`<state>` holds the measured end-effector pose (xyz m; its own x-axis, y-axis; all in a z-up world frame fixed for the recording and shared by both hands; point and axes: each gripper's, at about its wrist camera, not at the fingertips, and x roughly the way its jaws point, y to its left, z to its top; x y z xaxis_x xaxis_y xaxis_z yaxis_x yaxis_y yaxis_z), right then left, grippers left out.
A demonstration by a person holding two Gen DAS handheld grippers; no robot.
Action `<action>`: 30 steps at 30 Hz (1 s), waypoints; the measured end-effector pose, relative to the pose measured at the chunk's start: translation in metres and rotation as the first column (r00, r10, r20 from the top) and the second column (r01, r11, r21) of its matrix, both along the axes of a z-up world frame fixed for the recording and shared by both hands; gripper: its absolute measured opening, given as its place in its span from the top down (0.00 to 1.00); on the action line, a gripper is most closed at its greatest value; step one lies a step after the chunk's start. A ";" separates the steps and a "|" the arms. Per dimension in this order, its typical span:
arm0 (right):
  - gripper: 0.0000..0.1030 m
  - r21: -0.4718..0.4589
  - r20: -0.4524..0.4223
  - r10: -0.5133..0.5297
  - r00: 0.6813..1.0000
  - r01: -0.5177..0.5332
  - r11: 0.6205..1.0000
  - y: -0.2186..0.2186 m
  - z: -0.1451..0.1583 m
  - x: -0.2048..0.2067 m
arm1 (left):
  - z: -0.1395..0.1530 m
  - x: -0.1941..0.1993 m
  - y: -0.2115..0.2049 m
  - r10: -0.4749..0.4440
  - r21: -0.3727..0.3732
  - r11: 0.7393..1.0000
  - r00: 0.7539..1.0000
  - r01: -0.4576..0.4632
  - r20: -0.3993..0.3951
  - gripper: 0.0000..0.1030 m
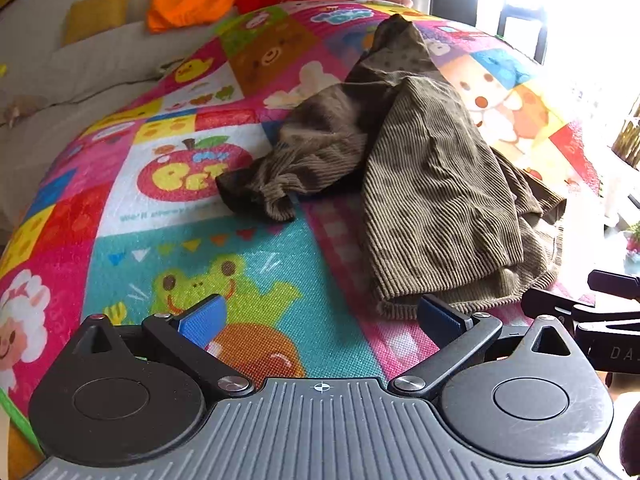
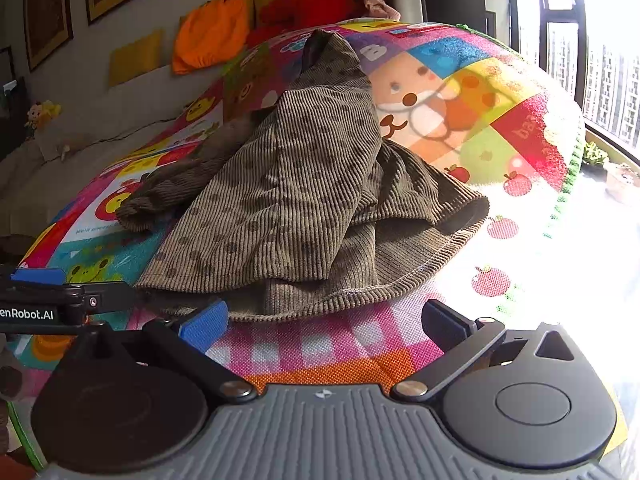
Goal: Fold clothes
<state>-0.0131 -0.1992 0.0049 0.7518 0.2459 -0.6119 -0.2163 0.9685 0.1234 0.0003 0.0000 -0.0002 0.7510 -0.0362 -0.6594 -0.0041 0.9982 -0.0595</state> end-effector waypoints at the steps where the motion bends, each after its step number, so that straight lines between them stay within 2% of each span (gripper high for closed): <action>1: 0.00 -0.002 0.001 0.000 1.000 0.000 1.000 0.000 0.000 0.000 | 0.000 0.000 0.000 -0.001 0.001 1.000 1.000 0.001 -0.002 0.00; 30: 0.00 -0.047 0.001 0.004 1.000 -0.004 0.999 0.011 -0.004 0.003 | -0.004 0.003 0.001 -0.010 0.000 1.000 0.999 0.010 -0.053 0.00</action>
